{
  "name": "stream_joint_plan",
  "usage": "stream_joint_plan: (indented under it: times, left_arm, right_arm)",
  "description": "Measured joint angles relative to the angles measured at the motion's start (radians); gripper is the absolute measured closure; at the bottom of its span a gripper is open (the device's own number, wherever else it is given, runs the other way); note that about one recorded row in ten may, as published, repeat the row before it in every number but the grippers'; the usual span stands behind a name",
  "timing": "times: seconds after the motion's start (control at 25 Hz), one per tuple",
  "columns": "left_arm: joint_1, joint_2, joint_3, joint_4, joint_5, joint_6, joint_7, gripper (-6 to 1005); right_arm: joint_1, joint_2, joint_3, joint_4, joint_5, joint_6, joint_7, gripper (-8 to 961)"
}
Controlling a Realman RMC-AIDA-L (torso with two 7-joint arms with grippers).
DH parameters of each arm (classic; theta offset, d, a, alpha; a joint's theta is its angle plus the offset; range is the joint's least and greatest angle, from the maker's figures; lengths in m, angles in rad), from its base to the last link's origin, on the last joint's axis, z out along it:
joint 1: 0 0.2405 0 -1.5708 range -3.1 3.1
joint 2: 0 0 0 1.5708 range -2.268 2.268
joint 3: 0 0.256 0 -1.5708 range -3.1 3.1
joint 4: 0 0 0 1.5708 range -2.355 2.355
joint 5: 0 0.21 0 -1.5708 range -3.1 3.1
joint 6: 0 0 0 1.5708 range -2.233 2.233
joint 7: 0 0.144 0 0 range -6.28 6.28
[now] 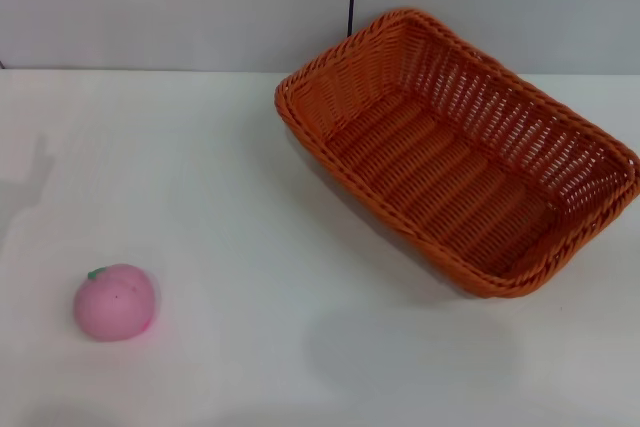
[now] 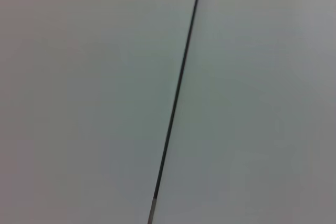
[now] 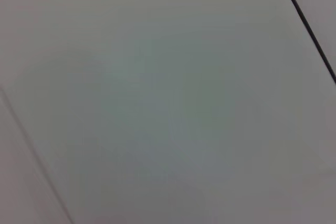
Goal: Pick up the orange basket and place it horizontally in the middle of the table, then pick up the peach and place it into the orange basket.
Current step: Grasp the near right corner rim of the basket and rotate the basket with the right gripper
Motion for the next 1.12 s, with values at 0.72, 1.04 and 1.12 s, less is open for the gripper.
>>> stream_joint_plan:
  times: [0.72, 1.04, 1.12]
  left_arm:
    - [0.016, -0.004, 0.039, -0.083, 0.011, 0.008, 0.019, 168]
    - [0.041, 0.002, 0.029, -0.070, 0.008, -0.083, 0.020, 168]
    - [0.042, 0.003, 0.028, -0.064, 0.005, -0.101, 0.020, 168]
  right_arm:
    - [0.290, -0.123, -0.047, -0.097, -0.529, -0.144, 0.439, 177]
    - [0.332, -0.107, -0.108, -0.081, -0.601, -0.078, 0.514, 179]
    - [0.342, -0.109, -0.109, -0.070, -0.608, -0.072, 0.516, 180]
